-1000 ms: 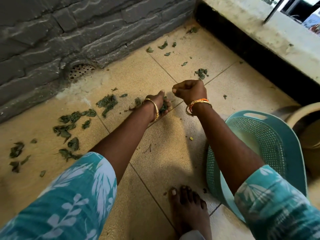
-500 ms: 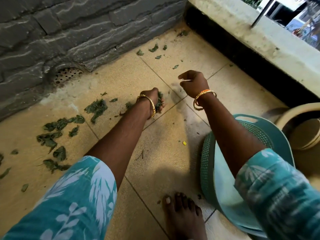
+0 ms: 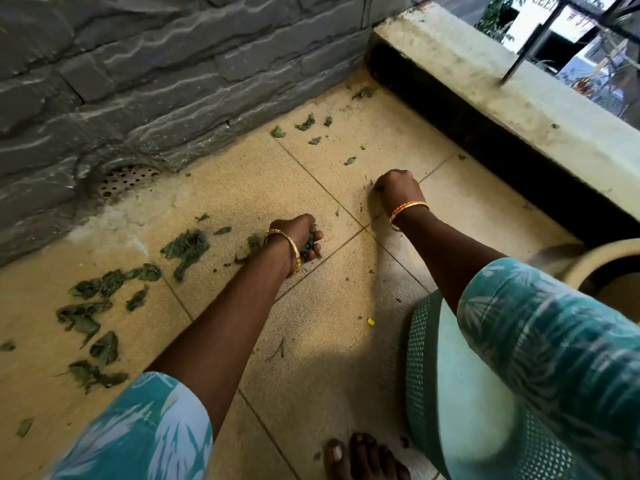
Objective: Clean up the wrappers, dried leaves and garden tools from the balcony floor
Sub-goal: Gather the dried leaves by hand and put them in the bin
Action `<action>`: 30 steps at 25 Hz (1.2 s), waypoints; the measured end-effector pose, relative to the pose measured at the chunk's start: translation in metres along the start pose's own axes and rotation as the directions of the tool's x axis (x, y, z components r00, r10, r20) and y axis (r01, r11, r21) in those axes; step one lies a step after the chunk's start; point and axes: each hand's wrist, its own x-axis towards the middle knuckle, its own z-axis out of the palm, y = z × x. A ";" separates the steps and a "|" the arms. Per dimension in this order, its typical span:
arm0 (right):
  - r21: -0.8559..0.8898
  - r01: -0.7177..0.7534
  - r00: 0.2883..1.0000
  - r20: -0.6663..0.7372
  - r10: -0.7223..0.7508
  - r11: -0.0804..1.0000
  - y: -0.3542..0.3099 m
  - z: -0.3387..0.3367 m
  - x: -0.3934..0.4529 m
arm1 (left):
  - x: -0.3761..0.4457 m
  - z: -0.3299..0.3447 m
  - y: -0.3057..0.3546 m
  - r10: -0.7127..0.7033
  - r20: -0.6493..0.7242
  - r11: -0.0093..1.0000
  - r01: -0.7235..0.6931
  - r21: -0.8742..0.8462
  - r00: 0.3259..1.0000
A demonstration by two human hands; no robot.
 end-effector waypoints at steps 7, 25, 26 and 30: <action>0.599 -0.090 0.948 -0.194 0.254 0.796 -0.056 -0.041 -0.034 | 0.005 0.005 0.006 0.029 0.065 0.993 -0.022 -0.116 0.997; 0.477 -0.808 0.512 0.277 0.813 0.347 -0.034 -0.014 -0.055 | 0.007 -0.011 0.001 -0.025 0.052 0.999 0.023 0.047 0.998; 0.469 -0.807 0.525 0.288 0.801 0.359 -0.038 -0.011 -0.056 | 0.006 -0.017 0.001 -0.021 0.039 0.999 0.019 0.047 0.999; 0.449 -0.662 0.731 0.210 0.649 0.600 -0.063 0.009 -0.070 | 0.004 -0.041 0.000 0.005 0.015 1.000 -0.005 0.008 1.000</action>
